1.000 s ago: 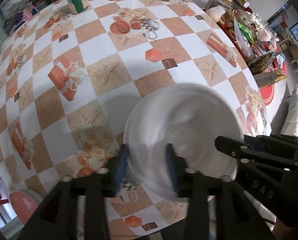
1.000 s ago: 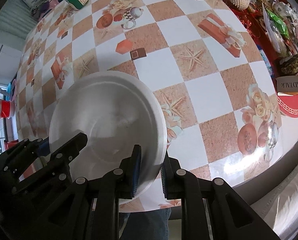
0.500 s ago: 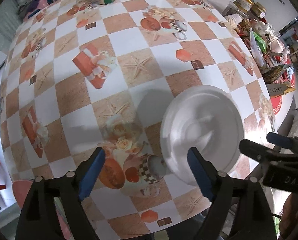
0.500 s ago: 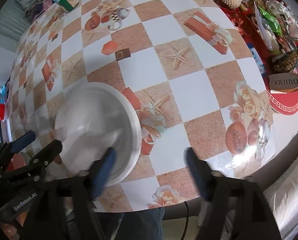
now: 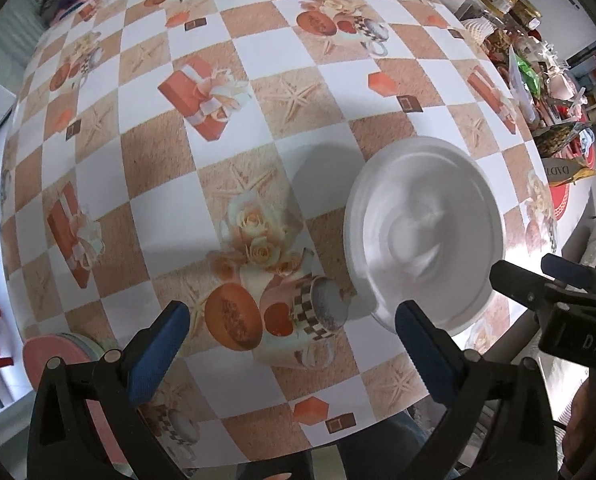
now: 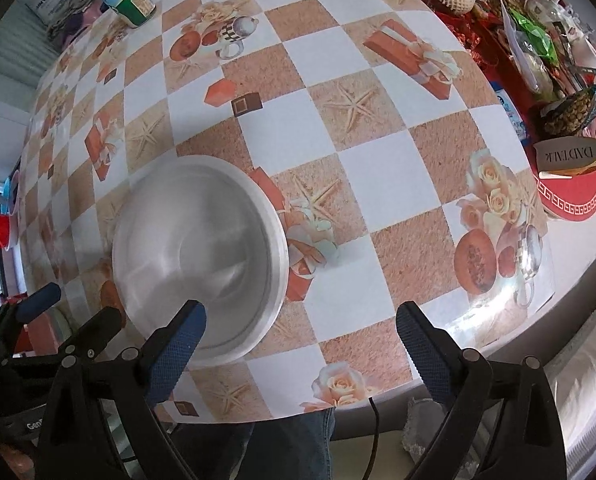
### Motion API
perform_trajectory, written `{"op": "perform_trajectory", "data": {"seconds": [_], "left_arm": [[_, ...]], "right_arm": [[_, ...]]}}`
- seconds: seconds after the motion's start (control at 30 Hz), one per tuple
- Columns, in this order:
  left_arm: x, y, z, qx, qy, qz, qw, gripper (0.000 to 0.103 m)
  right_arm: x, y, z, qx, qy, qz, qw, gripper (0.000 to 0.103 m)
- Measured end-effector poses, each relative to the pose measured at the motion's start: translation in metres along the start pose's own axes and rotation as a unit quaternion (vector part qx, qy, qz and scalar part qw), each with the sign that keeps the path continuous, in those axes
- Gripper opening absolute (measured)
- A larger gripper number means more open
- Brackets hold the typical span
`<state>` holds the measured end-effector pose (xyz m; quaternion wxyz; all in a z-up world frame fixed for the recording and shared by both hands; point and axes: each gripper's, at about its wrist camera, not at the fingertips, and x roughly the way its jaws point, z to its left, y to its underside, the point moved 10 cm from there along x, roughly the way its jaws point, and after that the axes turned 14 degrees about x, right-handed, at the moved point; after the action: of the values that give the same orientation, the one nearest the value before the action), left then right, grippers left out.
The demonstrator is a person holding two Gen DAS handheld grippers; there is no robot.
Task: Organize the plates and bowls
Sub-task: 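Position both open grippers around the rim of another white plate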
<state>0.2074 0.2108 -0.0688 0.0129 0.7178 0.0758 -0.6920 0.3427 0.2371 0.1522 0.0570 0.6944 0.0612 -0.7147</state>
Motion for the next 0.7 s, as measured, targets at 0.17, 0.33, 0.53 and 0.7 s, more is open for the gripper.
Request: {"op": "perform_trajectory", "data": {"seconds": [0.17, 0.33, 0.53, 0.7], "left_arm": [[0.0003, 0.0033, 0.0012, -0.004, -0.002, 0.004, 1.0, 0.103], [0.0008, 0.0059, 0.0035, -0.012, -0.003, 0.008, 0.9999, 0.103], [0.0025, 0.0064, 0.0048, -0.014, -0.004, 0.013, 0.9998, 0.103], [0.0052, 0.001, 0.0017, -0.014, -0.003, 0.017, 0.9998, 0.103]], "right_arm": [[0.0022, 0.0023, -0.0018, 0.003, 0.002, 0.004, 1.0, 0.097], [0.0032, 0.003, 0.0, 0.001, 0.001, 0.005, 1.0, 0.097], [0.0065, 0.0045, -0.0009, 0.002, -0.001, 0.01, 1.0, 0.097], [0.0089, 0.0056, -0.0017, 0.004, -0.002, 0.015, 1.0, 0.097]]}}
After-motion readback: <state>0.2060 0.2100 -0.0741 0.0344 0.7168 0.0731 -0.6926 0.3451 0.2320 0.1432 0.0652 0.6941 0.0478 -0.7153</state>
